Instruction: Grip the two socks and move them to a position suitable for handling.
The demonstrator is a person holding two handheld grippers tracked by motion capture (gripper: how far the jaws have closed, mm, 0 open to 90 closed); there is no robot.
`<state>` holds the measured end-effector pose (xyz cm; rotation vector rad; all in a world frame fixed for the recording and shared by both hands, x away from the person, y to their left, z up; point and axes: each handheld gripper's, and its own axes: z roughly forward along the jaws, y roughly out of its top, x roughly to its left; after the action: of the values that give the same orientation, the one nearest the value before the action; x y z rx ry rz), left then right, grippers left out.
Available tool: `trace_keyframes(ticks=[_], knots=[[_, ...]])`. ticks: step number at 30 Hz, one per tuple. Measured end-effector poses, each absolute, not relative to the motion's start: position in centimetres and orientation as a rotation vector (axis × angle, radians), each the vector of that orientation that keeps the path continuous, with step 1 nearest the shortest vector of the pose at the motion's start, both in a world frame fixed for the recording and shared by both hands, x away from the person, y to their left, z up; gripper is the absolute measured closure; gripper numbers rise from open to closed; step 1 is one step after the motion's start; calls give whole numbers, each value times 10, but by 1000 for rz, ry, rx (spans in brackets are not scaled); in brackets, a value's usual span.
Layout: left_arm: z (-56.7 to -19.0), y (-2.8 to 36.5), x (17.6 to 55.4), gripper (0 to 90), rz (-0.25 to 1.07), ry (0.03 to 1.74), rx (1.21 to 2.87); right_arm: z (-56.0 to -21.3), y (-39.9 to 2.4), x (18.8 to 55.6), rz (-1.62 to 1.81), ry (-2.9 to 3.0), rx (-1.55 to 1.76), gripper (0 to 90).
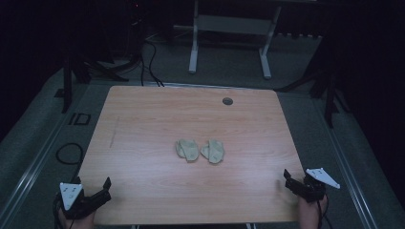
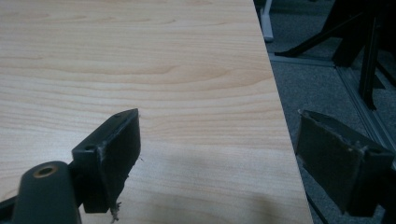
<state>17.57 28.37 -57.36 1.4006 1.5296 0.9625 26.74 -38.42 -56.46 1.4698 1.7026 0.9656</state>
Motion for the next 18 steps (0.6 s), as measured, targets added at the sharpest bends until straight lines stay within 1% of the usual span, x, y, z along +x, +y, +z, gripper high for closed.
trace_keyframes(ticks=[6, 10, 18], knots=[[-573, 285, 176, 15, 957, 1509, 1396, -565, -384, 269, 962, 1721, 1471, 144], [-573, 282, 177, 15, 953, 1505, 1425, -562, -384, 271, 990, 1766, 1473, 143], [-571, 274, 179, 15, 958, 1479, 1429, -556, -368, 269, 1025, 1873, 1463, 143]])
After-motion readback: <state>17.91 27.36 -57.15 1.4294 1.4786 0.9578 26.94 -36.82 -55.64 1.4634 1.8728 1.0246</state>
